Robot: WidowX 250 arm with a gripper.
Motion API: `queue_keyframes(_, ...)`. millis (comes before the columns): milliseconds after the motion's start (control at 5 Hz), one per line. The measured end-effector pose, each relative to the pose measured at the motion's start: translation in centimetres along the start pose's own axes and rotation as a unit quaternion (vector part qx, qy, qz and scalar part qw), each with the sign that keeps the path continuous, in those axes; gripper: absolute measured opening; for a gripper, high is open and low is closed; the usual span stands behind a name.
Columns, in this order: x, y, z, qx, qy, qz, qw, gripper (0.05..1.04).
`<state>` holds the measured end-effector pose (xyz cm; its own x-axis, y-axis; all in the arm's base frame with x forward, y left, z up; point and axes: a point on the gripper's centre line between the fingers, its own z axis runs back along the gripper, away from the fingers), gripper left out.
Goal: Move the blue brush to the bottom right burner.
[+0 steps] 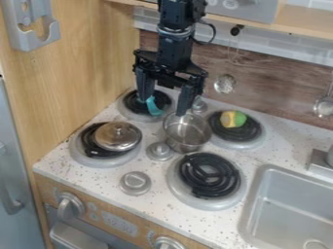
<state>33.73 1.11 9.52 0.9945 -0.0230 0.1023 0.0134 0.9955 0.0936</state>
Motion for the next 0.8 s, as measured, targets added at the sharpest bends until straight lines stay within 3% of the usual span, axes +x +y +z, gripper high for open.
queue_keyframes(400, -0.4, -0.5, -2.0, -0.013, 0.038, -0.012, 0.9991, 0.999)
queue_keyframes(600, 0.9, 1.5, -2.6, -0.005, 0.049, 0.009, 0.9987, 0.999)
queue_keyframes(800, 1.6, 3.9, -4.1, -0.02, 0.082, 0.031, 0.9959, 0.999)
